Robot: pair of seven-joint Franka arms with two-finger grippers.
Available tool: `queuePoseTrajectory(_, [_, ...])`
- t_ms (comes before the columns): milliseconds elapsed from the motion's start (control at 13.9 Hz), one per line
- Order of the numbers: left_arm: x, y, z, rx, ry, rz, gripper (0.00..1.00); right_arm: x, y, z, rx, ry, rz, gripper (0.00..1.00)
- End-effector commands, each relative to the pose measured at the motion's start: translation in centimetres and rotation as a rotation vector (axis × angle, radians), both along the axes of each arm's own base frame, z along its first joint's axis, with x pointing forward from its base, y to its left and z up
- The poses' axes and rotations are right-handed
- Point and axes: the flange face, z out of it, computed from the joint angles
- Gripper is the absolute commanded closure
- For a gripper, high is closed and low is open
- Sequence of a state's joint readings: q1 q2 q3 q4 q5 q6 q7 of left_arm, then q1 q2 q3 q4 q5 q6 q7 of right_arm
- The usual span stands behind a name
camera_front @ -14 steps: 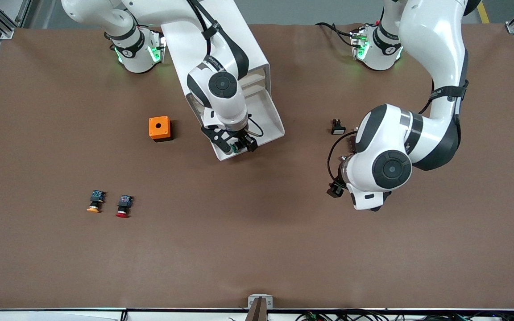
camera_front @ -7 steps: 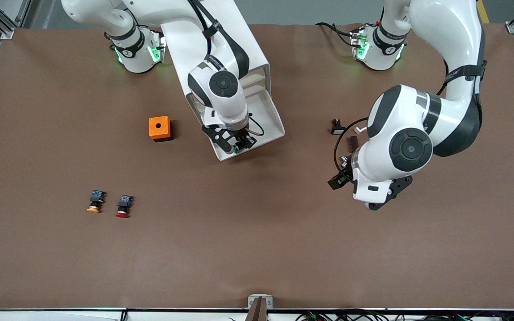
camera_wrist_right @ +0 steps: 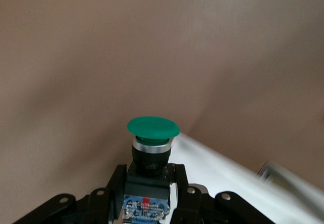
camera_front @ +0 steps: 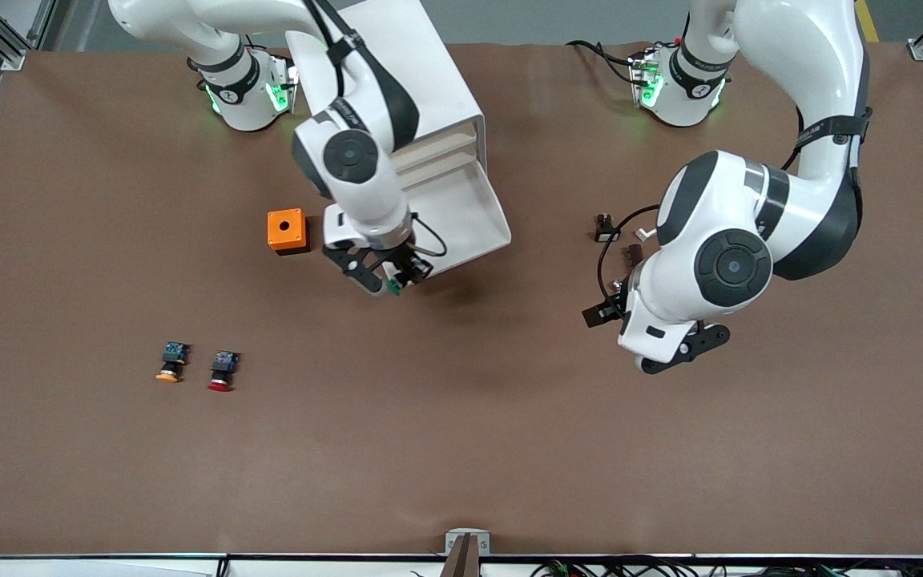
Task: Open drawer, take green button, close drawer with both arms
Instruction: 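Carry the green button beside the red button while the left gripper nears the drawer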
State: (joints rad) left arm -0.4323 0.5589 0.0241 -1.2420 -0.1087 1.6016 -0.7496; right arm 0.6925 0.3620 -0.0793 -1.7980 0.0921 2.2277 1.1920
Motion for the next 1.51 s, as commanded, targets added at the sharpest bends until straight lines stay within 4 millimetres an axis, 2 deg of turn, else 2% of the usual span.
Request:
queuePoseTrajectory(0, [-0.6, -1.1, -1.4, -0.007, 0.014, -0.079, 0.01, 2.8, -5.7, 1.1, -0.003, 0.005, 0.142, 1.00])
queuePoseTrajectory(288, [-0.2, -5.7, -5.9, -0.076, -0.045, -0.134, 0.01, 7.7, -15.8, 0.2, -0.004, -0.015, 0.400, 0.99])
queuePoseTrajectory(433, [-0.2, -8.0, -8.6, -0.114, -0.078, -0.151, 0.01, 9.4, -20.4, -2.1, -0.012, -0.004, 0.521, 1.00])
queuePoseTrajectory(505, [-0.9, -9.5, -10.0, -0.117, -0.081, -0.171, 0.01, 10.4, -22.6, -3.2, -0.014, 0.002, 0.546, 1.00])
queuePoseTrajectory(649, [-3.2, -12.2, -11.8, -0.113, -0.068, -0.211, 0.01, 12.3, -25.4, -5.5, -0.015, 0.014, 0.592, 1.00])
queuePoseTrajectory(721, [-3.9, -12.9, -12.7, -0.118, -0.072, -0.219, 0.01, 12.8, -25.5, -6.7, -0.008, 0.022, 0.593, 1.00])
queuePoseTrajectory(938, [-8.4, -16.9, -16.1, -0.106, -0.063, -0.223, 0.01, 14.4, -25.4, -9.7, -0.009, 0.015, 0.584, 0.99])
queuePoseTrajectory(1082, [-10.1, -17.7, -18.0, -0.104, -0.069, -0.218, 0.01, 14.8, -25.5, -11.3, -0.020, -0.016, 0.578, 0.99])
queuePoseTrajectory(1226, [-12.3, -19.2, -19.1, -0.103, -0.045, -0.189, 0.01, 15.0, -25.4, -13.1, -0.026, -0.027, 0.578, 0.99])
queuePoseTrajectory(1442, [-14.6, -21.4, -19.2, -0.103, -0.010, -0.086, 0.01, 15.1, -26.1, -14.5, -0.028, -0.026, 0.567, 0.97])
